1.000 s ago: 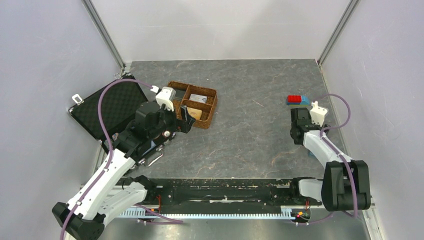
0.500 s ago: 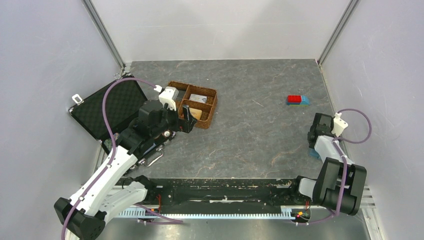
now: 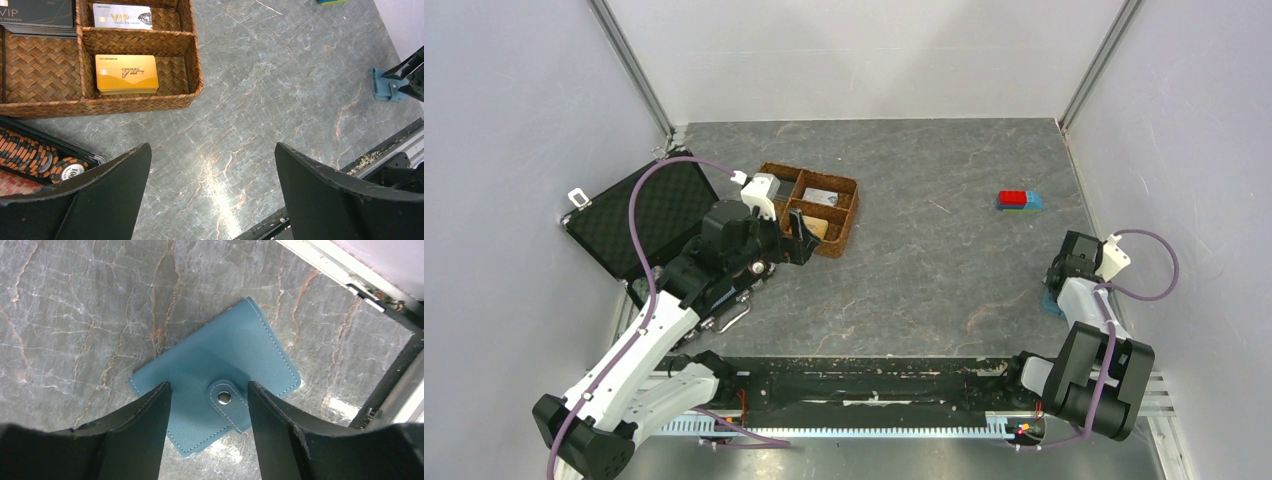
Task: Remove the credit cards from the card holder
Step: Move the card holder to the center of the board.
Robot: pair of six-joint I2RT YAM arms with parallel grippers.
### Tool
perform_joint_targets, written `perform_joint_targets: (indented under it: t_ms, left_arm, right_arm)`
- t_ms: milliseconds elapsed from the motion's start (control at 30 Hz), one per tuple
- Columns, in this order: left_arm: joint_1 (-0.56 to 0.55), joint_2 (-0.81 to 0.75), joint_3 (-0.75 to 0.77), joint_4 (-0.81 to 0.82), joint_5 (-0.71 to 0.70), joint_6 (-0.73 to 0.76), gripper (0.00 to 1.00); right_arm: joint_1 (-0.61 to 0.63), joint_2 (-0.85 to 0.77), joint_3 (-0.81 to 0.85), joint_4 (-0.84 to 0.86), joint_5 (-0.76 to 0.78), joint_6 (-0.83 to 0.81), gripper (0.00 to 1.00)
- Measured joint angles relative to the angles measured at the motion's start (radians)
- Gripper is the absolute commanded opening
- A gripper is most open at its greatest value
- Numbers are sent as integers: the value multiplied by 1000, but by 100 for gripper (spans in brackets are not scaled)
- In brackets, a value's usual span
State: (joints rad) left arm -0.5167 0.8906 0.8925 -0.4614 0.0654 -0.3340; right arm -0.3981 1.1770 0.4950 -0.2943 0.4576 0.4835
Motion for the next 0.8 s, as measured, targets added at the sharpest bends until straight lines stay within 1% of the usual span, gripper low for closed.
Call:
perform_joint_targets:
  t_ms: [333,500,733,800]
  left_arm:
    - [0,1,0,0,21,-6,100]
    - [0,6,0,0,24,-6,100]
    - [0,5,-4,1,24,-6,100]
    - [0,5,-4,1,24,-6,100]
  right_arm:
    - [-16,-46,6,-60,-32,23,59]
    - [-23,-51,-11,-62,-32,24,58]
    - [-25,-53,-21,-43,-27,22,42]
    - [-26,-58,-26,-40,-18,19,36]
